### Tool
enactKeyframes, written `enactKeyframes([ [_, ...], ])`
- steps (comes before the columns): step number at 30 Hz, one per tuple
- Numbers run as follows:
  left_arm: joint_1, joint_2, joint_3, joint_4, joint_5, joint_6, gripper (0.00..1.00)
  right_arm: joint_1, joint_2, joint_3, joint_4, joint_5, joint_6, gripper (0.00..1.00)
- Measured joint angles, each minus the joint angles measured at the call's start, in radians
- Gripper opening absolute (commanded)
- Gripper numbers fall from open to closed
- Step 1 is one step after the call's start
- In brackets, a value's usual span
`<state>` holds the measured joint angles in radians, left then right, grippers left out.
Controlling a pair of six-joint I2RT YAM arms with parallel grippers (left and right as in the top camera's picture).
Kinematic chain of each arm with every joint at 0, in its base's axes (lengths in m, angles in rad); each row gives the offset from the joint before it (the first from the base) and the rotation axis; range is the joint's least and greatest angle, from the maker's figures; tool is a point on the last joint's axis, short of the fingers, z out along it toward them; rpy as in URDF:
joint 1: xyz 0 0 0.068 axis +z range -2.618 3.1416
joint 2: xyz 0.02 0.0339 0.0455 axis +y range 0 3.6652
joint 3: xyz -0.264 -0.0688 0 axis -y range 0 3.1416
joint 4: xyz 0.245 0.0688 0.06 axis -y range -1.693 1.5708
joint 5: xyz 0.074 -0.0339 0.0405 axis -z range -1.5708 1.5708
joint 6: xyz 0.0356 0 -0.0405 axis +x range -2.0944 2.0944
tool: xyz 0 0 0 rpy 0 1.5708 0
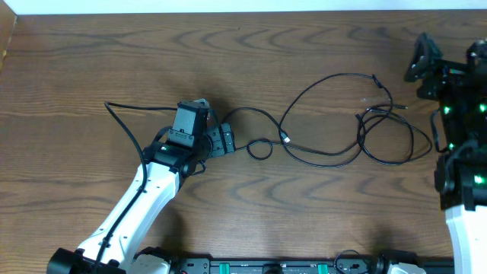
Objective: Untangle cables
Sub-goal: 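Lower the right gripper onto the black cables right of center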
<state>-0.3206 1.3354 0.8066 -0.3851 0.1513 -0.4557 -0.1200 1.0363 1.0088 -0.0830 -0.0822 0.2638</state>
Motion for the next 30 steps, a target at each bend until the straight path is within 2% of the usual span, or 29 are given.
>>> enactKeyframes([
  [8, 0.000, 0.000, 0.000, 0.000, 0.000, 0.000, 0.91, 0.005, 0.049, -0.003, -0.110, 0.001, 0.005, 0.92],
  [11, 0.000, 0.000, 0.000, 0.000, 0.000, 0.000, 0.91, 0.024, 0.049, -0.004, -0.160, 0.001, 0.022, 0.82],
  [18, 0.000, 0.000, 0.000, 0.000, 0.000, 0.000, 0.91, 0.121, 0.049, -0.005, -0.349, 0.000, 0.045, 0.76],
  [22, 0.000, 0.000, 0.000, 0.000, 0.000, 0.000, 0.91, 0.187, 0.049, -0.005, -0.487, 0.000, 0.050, 0.68],
  [25, 0.000, 0.000, 0.000, 0.000, 0.000, 0.000, 0.91, 0.233, 0.049, -0.006, -0.601, -0.004, 0.060, 0.53],
  [28, 0.000, 0.000, 0.000, 0.000, 0.000, 0.000, 0.91, 0.270, 0.050, -0.006, -0.708, -0.006, 0.096, 0.46],
  [30, 0.000, 0.000, 0.000, 0.000, 0.000, 0.000, 0.91, 0.290, 0.049, -0.007, -0.762, -0.008, 0.127, 0.44],
])
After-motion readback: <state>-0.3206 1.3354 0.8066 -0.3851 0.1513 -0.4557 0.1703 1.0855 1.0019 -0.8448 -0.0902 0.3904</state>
